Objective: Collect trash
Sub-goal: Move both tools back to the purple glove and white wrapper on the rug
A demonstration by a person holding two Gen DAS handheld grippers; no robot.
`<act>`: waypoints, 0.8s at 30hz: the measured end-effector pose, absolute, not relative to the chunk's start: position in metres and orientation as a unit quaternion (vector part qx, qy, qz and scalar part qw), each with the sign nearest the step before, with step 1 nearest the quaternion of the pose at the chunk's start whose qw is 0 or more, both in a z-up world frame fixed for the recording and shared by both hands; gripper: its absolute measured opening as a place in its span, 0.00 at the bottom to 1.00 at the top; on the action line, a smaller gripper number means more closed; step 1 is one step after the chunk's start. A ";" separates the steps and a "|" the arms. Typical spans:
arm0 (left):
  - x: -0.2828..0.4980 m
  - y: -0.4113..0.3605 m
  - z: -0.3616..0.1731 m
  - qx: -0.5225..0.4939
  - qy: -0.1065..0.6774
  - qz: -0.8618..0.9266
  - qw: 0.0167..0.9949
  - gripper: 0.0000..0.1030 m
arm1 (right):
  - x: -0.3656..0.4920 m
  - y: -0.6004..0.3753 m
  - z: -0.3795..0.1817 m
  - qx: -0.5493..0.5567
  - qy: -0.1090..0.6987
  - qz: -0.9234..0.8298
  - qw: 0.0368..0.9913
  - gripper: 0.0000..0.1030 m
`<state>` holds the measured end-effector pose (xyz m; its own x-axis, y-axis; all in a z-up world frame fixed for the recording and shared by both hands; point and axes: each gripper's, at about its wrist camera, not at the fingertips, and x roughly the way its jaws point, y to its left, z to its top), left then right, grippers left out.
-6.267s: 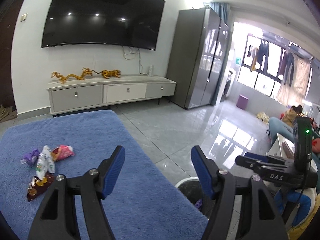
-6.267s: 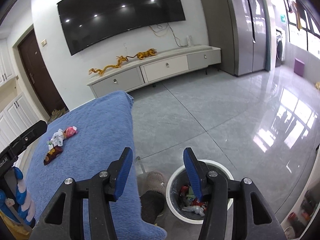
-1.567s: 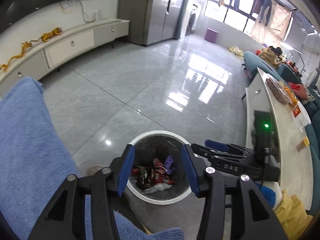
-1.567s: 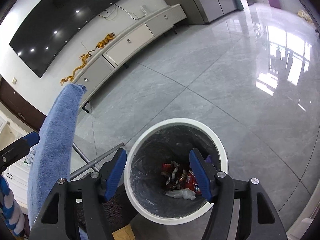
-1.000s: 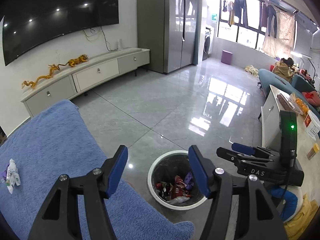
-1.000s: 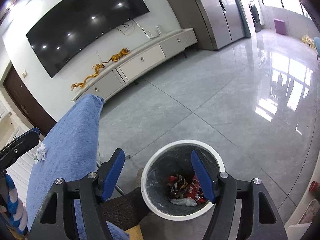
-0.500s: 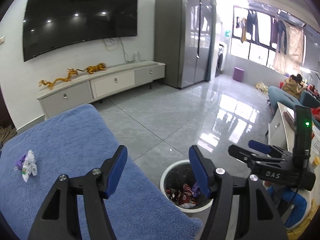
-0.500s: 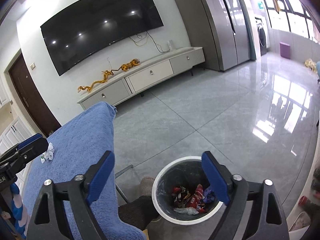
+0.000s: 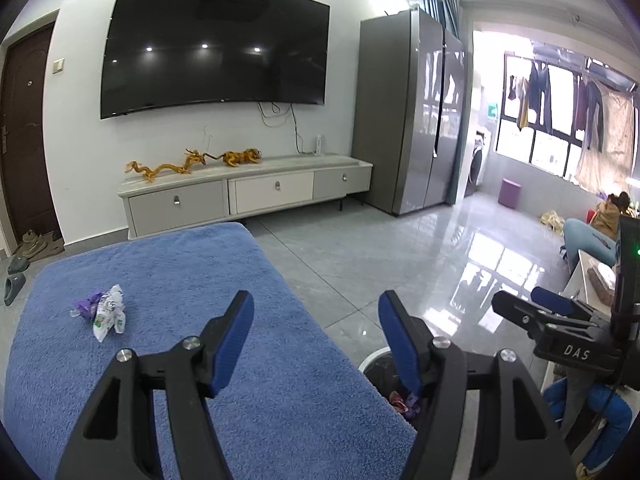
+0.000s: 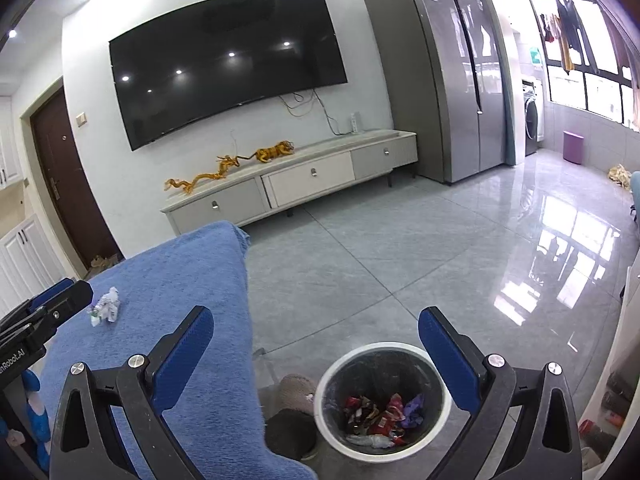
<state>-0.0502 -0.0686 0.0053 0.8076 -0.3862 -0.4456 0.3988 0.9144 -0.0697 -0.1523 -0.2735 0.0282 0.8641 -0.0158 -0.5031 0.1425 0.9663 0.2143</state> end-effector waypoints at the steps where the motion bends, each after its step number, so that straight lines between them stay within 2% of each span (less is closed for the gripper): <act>1: -0.054 -0.065 0.006 0.011 0.227 -0.204 0.952 0.63 | -0.152 -0.272 0.030 0.122 0.255 -0.039 0.958 1.00; 3: -0.058 -0.057 0.009 0.007 0.218 -0.194 0.956 0.70 | -0.152 -0.266 0.032 0.122 0.254 -0.036 0.959 1.00; 9: -0.067 -0.036 0.012 -0.003 0.218 -0.165 0.962 0.78 | -0.158 -0.255 0.041 0.131 0.247 -0.007 0.960 1.00; 24: -0.069 -0.009 0.010 -0.015 0.196 -0.116 0.974 0.81 | -0.164 -0.227 0.057 0.080 0.245 0.016 0.966 1.00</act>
